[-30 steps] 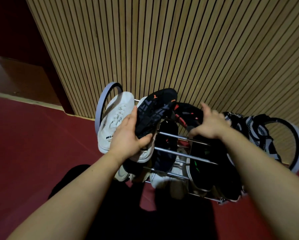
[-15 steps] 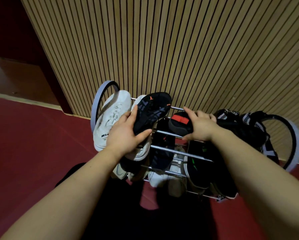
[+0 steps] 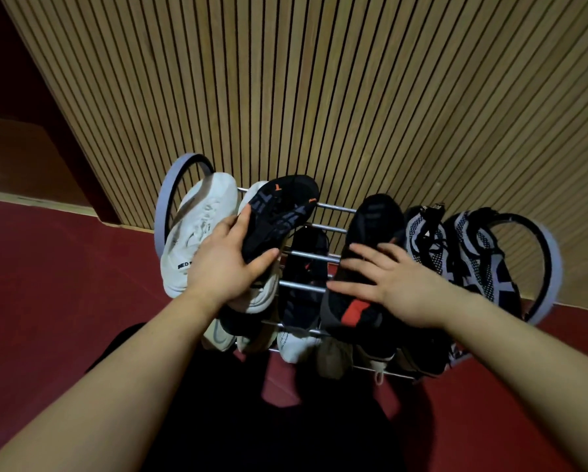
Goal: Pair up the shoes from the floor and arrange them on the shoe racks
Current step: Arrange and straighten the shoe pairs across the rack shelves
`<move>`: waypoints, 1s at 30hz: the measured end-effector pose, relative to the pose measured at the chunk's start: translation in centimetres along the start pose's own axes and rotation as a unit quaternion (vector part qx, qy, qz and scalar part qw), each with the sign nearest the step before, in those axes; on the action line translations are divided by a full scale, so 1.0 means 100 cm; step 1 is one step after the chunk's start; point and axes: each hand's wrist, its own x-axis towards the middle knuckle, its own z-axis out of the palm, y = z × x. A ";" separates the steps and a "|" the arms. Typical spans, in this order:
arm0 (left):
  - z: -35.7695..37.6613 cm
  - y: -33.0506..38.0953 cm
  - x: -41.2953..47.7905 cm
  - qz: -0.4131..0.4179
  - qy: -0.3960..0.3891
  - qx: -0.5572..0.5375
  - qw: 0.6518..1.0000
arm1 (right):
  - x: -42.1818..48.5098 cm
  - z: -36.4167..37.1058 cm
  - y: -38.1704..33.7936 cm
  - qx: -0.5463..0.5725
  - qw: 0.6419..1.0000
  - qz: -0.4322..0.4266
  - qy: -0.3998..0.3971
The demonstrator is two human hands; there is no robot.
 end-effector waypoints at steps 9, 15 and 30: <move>-0.006 -0.004 0.002 0.009 -0.073 -0.020 0.997 | 0.020 -0.012 -0.071 0.513 0.765 0.381 0.084; -0.013 -0.007 0.008 0.009 -0.127 0.007 0.992 | 0.039 0.007 -0.101 0.392 0.792 0.464 0.062; 0.047 0.072 -0.024 0.038 -0.147 0.101 0.983 | 0.002 0.038 -0.070 0.336 0.848 0.380 0.155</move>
